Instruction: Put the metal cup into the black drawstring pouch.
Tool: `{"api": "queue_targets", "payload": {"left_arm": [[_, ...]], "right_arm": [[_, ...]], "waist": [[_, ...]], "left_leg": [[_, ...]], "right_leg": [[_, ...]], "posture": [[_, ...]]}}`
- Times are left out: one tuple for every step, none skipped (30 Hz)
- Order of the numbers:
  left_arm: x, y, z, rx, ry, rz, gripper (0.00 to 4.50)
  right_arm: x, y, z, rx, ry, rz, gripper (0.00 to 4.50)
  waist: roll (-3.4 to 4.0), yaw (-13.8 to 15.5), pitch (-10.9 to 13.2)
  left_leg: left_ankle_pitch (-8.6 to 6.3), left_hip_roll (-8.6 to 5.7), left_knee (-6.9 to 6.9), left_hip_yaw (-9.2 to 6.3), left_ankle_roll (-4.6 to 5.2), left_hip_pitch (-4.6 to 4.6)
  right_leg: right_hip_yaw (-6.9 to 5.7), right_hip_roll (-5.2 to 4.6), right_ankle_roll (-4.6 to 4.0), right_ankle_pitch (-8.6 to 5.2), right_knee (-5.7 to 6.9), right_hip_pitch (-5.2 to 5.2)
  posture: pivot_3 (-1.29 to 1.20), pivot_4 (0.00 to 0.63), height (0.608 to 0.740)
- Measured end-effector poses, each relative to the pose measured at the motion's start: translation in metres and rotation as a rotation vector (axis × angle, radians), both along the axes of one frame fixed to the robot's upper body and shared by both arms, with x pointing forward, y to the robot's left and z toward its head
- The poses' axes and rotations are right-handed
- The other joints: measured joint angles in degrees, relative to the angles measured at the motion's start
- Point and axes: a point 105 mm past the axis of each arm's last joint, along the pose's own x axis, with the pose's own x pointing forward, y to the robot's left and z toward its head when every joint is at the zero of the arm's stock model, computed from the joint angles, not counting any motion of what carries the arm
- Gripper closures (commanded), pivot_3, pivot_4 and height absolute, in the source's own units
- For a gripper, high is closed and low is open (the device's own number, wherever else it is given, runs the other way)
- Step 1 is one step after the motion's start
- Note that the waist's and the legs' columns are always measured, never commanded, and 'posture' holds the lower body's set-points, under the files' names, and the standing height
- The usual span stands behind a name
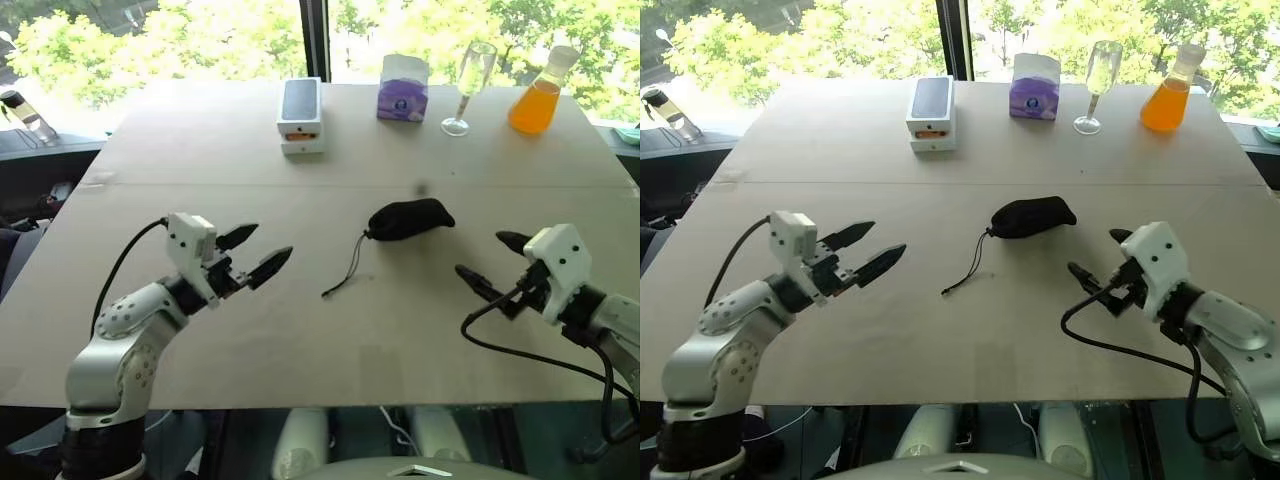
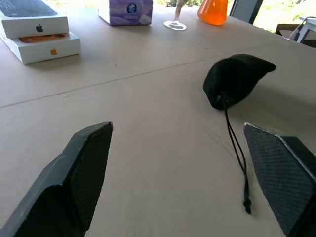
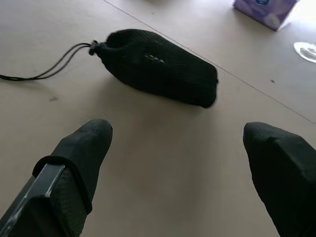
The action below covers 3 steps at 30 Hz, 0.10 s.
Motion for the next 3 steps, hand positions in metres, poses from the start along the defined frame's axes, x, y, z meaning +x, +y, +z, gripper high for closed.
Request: {"api": "queue_targets", "payload": {"left_arm": [[-0.007,0.007,-0.002,0.004,0.015,0.025,0.02],[-0.010,0.013,-0.004,0.006,0.023,0.055,0.02],[-0.011,0.017,-0.004,0.010,0.024,0.071,0.02]], "right_arm": [[-0.006,-0.003,-0.004,0.033,0.000,-0.018,0.00],[-0.011,-0.004,-0.009,0.050,0.011,-0.024,0.00],[-0.013,-0.004,-0.011,0.052,0.017,-0.022,0.00]], "waist": [[0.01,0.1,0.0],[0.04,0.1,0.0],[0.06,0.1,0.0]], "left_leg": [[0.00,0.01,0.00,-0.02,-0.01,0.01],[0.01,0.00,0.02,0.01,-0.02,0.02],[0.02,-0.01,0.06,0.02,-0.02,0.02]], "right_leg": [[0.00,0.00,0.01,-0.01,0.01,0.01],[0.01,0.00,0.00,-0.02,0.04,0.01],[0.02,-0.01,-0.01,-0.01,0.05,0.01]], "posture": [[0.00,0.150,0.737],[0.00,0.150,0.737],[0.00,0.150,0.737]]}}
